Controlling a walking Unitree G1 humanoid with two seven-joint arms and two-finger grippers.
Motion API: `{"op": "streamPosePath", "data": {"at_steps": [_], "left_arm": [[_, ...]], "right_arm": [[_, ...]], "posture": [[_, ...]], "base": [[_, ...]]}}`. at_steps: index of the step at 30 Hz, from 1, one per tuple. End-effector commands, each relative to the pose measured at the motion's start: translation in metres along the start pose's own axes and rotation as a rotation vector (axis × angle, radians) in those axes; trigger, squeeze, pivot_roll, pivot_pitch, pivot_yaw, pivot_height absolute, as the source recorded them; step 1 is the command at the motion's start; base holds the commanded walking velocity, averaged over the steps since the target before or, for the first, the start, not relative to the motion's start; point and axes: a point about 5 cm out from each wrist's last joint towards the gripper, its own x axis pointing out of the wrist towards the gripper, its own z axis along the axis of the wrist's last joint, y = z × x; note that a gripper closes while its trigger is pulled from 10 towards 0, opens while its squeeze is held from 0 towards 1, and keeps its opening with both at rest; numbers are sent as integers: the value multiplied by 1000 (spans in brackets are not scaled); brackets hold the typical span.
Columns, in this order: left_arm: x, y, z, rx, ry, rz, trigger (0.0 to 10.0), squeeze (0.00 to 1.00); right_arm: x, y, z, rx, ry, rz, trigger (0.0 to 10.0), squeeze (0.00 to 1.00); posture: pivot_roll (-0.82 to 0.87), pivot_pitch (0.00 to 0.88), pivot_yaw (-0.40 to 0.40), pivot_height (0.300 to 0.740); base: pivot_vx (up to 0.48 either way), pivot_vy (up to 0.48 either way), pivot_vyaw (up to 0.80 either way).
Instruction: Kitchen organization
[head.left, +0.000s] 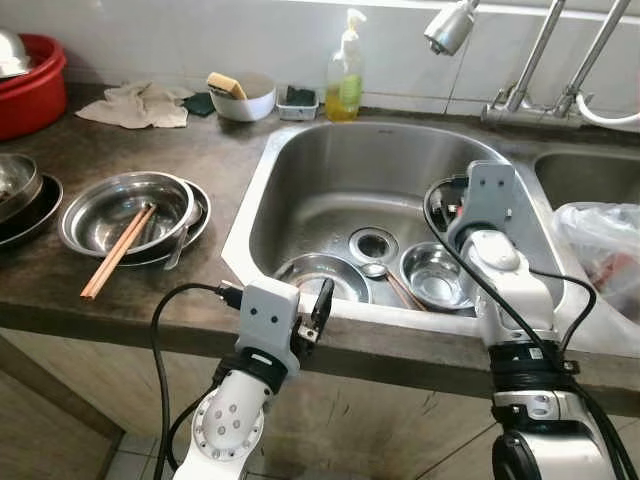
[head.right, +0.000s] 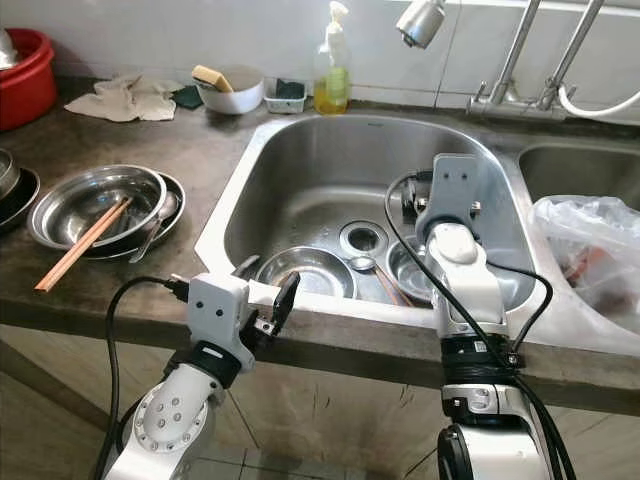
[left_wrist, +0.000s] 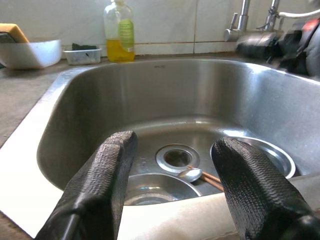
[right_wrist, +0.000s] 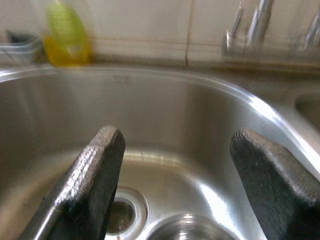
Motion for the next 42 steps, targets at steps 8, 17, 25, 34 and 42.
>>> {"op": "streamPosePath", "data": {"at_steps": [8,17,25,34,42], "left_arm": [[3,2,-6,-3,4,-6,10000,0],[4,2,-6,1,-6,-15,10000,0],[-1,1,-9,-2,0,-32,10000,0],[-11,-3,-7,-8,-8,-111,10000,0],[-12,-3,-6,-12,-8,-86,10000,0]], "right_arm": [[-55,10,14,-53,-235,120,10000,0],[-93,15,5,-30,-245,166,10000,0],[-116,19,-10,-21,-194,181,10000,0],[-135,28,-27,-29,-135,255,10000,0],[-132,37,-25,-21,-147,320,10000,0]], "posture": [[156,64,-34,740],[144,41,-29,740],[134,30,-17,740],[135,33,-12,740],[149,33,-28,740]], "base": [[0,0,0],[0,0,0],[0,0,0],[0,0,0],[0,0,0]]}}
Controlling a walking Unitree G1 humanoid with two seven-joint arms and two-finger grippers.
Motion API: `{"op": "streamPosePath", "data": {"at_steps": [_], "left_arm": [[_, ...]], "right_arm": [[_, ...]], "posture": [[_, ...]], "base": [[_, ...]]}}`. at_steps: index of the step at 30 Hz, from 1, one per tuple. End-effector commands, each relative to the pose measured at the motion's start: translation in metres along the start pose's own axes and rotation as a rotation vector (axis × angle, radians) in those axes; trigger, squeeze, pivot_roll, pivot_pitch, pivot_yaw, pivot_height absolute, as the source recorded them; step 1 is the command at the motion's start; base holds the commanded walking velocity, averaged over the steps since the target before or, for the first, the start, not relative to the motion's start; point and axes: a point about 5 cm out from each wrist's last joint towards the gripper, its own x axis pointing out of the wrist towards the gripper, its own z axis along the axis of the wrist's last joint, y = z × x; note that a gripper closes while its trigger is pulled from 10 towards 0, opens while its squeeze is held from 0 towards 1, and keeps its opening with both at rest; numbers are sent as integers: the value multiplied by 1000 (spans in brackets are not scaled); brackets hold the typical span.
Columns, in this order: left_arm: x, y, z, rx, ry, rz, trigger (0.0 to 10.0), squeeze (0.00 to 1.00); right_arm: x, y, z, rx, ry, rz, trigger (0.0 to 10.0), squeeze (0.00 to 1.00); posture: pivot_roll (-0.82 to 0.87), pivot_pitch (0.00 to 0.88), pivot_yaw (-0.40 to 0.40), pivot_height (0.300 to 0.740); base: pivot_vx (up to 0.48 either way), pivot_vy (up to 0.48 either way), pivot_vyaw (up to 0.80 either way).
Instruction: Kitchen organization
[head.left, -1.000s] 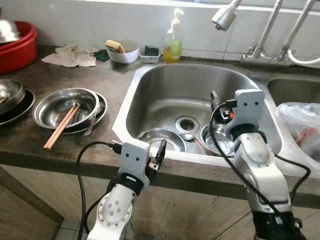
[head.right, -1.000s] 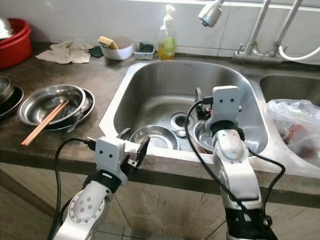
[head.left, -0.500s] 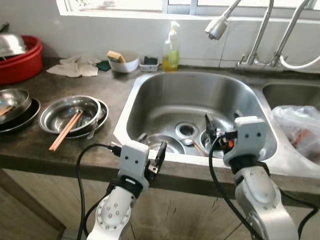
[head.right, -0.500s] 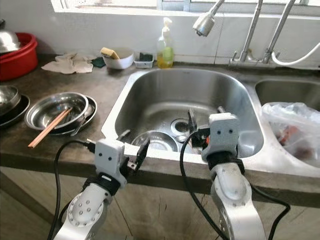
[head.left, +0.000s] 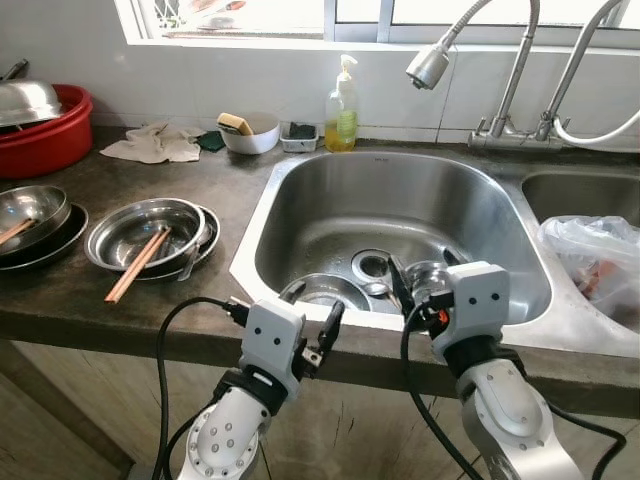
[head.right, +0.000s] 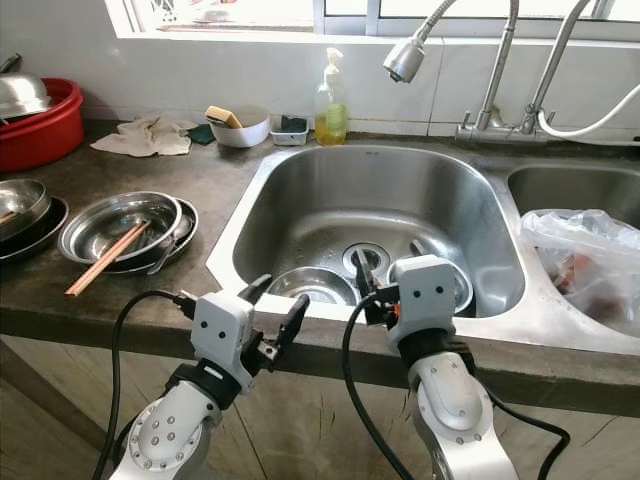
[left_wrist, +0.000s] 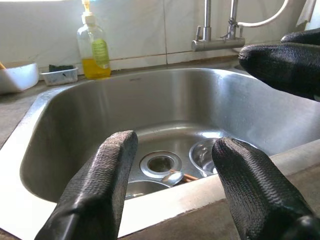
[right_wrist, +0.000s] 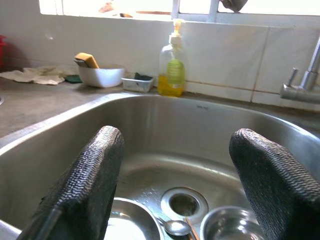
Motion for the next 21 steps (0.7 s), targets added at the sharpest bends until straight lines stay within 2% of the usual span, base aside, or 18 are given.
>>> {"op": "streamPosePath", "data": {"at_steps": [1,9,21], "left_arm": [[-1,-1,5,-1,-25,12,10000,0],[-2,-2,1,18,-8,18,10000,0],[-4,-3,-2,15,7,24,10000,0]], "right_arm": [[1,2,3,10,-21,19,10000,0],[5,5,3,17,-20,31,10000,0],[6,5,1,22,-8,18,10000,0]], "posture": [[149,33,-28,740],[152,35,-29,740],[151,43,-31,740]], "base": [[0,0,0],[0,0,0],[-253,0,0]]}}
